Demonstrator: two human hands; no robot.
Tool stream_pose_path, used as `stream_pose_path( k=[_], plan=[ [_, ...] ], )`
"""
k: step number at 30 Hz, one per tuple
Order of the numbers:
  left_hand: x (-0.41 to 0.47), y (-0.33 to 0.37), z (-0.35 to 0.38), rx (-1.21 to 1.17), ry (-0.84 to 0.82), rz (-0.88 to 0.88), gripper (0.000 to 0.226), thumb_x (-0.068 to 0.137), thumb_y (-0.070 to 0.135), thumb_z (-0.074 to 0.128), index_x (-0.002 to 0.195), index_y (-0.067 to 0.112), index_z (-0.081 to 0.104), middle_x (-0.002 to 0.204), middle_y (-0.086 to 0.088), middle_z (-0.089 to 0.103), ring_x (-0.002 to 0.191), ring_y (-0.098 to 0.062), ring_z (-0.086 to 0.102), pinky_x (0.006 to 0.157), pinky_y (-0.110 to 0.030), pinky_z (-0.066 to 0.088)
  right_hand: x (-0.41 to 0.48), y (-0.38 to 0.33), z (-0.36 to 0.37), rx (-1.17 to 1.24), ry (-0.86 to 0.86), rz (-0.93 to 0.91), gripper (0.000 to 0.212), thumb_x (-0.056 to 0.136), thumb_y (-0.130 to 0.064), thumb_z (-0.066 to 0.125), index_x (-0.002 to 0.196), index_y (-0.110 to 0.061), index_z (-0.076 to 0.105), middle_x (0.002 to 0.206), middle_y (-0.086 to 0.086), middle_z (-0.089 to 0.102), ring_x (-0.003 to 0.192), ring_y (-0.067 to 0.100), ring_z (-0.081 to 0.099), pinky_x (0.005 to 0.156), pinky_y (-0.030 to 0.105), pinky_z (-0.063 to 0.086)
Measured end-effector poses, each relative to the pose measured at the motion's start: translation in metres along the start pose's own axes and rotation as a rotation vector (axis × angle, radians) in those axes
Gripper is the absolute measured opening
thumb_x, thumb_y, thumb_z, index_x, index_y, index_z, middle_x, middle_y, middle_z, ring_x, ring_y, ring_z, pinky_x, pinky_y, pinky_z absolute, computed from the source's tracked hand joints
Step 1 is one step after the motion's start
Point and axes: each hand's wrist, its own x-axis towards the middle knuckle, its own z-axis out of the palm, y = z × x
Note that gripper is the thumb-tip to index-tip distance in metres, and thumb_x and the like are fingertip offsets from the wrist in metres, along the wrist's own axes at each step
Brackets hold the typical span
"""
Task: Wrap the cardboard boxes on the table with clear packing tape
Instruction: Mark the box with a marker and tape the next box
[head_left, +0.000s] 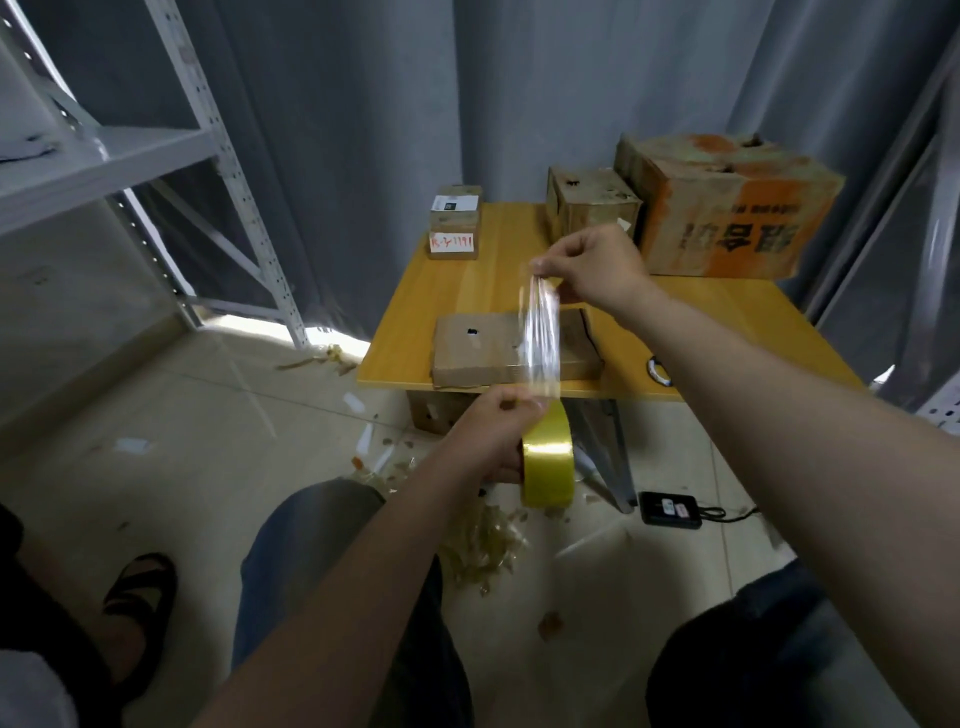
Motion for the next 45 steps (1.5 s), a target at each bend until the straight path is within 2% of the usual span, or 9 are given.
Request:
stream_pose_path(
  k=[5, 8, 10, 12, 16, 28, 32, 38, 45],
  plan=[
    [0.001, -0.008, 0.004, 0.075, -0.062, -0.044, 0.026, 0.105, 0.035, 0.058, 0.123, 0.021, 0.069, 0.106, -0.014, 0.07, 0.081, -0.027, 0.073, 0.062, -0.036, 0.063, 0.003, 0.005, 0.005, -0.091, -0.112, -0.059, 0.02, 0.094, -0.022, 0.075, 0.093, -0.003, 0.078, 0.088, 0.004, 0.077, 0.069, 0.012, 0.073, 0.068, 0.024, 0.061],
    [-0.002, -0.007, 0.01, 0.075, 0.022, 0.007, 0.032, 0.101, 0.044, 0.061, 0.125, 0.025, 0.069, 0.115, -0.006, 0.068, 0.1, -0.026, 0.068, 0.09, -0.047, 0.06, 0.005, 0.012, 0.005, -0.042, -0.08, -0.05, 0.02, 0.094, -0.022, 0.074, 0.093, -0.003, 0.078, 0.089, 0.002, 0.077, 0.068, 0.015, 0.073, 0.066, 0.025, 0.061],
    [-0.003, -0.002, 0.014, 0.041, -0.01, -0.01, 0.039, 0.094, 0.035, 0.074, 0.13, 0.023, 0.067, 0.129, -0.003, 0.063, 0.113, -0.025, 0.062, 0.101, -0.051, 0.054, 0.007, 0.017, 0.005, 0.012, -0.033, -0.03, 0.019, 0.095, -0.022, 0.073, 0.093, -0.003, 0.077, 0.091, 0.003, 0.077, 0.067, 0.018, 0.073, 0.066, 0.029, 0.062],
    [-0.005, 0.0, 0.014, -0.004, -0.034, -0.017, 0.055, 0.082, 0.024, 0.086, 0.133, 0.022, 0.064, 0.137, -0.007, 0.058, 0.119, -0.031, 0.063, 0.098, -0.052, 0.056, 0.007, 0.02, 0.004, 0.079, 0.015, -0.014, 0.02, 0.097, -0.022, 0.072, 0.093, -0.003, 0.076, 0.093, 0.004, 0.077, 0.064, 0.015, 0.072, 0.064, 0.03, 0.061],
    [-0.002, -0.004, 0.012, -0.318, -0.004, -0.076, 0.02, 0.101, 0.021, 0.065, 0.12, 0.015, 0.066, 0.096, -0.023, 0.072, 0.083, -0.046, 0.074, 0.069, -0.045, 0.06, 0.003, 0.02, 0.002, 0.07, 0.057, -0.065, 0.015, 0.097, -0.024, 0.071, 0.092, -0.011, 0.076, 0.093, 0.001, 0.075, 0.063, 0.008, 0.069, 0.062, 0.025, 0.06],
    [-0.007, -0.011, 0.028, -0.358, 0.067, -0.116, 0.024, 0.106, 0.032, 0.055, 0.118, 0.012, 0.059, 0.084, -0.021, 0.076, 0.067, -0.031, 0.071, 0.065, -0.041, 0.058, 0.025, 0.017, 0.017, 0.025, 0.018, -0.049, 0.016, 0.095, -0.027, 0.074, 0.089, -0.013, 0.078, 0.087, -0.005, 0.075, 0.06, 0.005, 0.068, 0.055, 0.013, 0.049],
    [-0.003, -0.011, 0.024, -0.388, 0.101, -0.102, 0.02, 0.109, 0.03, 0.044, 0.116, 0.015, 0.055, 0.09, -0.023, 0.077, 0.077, -0.04, 0.073, 0.072, -0.046, 0.06, 0.046, 0.021, 0.024, -0.127, -0.076, -0.028, 0.013, 0.092, -0.03, 0.077, 0.084, -0.02, 0.078, 0.084, -0.009, 0.074, 0.075, 0.008, 0.067, 0.068, 0.021, 0.05],
    [-0.001, -0.003, 0.024, -0.443, 0.066, -0.061, 0.015, 0.11, 0.026, 0.042, 0.12, 0.017, 0.049, 0.09, -0.025, 0.077, 0.071, -0.038, 0.072, 0.07, -0.049, 0.061, 0.068, 0.041, 0.033, -0.159, -0.12, 0.031, 0.011, 0.087, -0.034, 0.082, 0.084, -0.023, 0.08, 0.086, -0.011, 0.074, 0.091, 0.004, 0.065, 0.097, 0.039, 0.053],
    [0.002, 0.0, 0.023, -0.443, 0.033, -0.082, 0.022, 0.11, 0.026, 0.043, 0.128, 0.015, 0.048, 0.091, -0.025, 0.077, 0.072, -0.038, 0.073, 0.076, -0.054, 0.062, 0.071, 0.06, 0.044, -0.162, -0.128, 0.092, 0.013, 0.086, -0.037, 0.082, 0.089, -0.024, 0.081, 0.093, -0.007, 0.076, 0.098, 0.011, 0.068, 0.101, 0.043, 0.053]
  ],
)
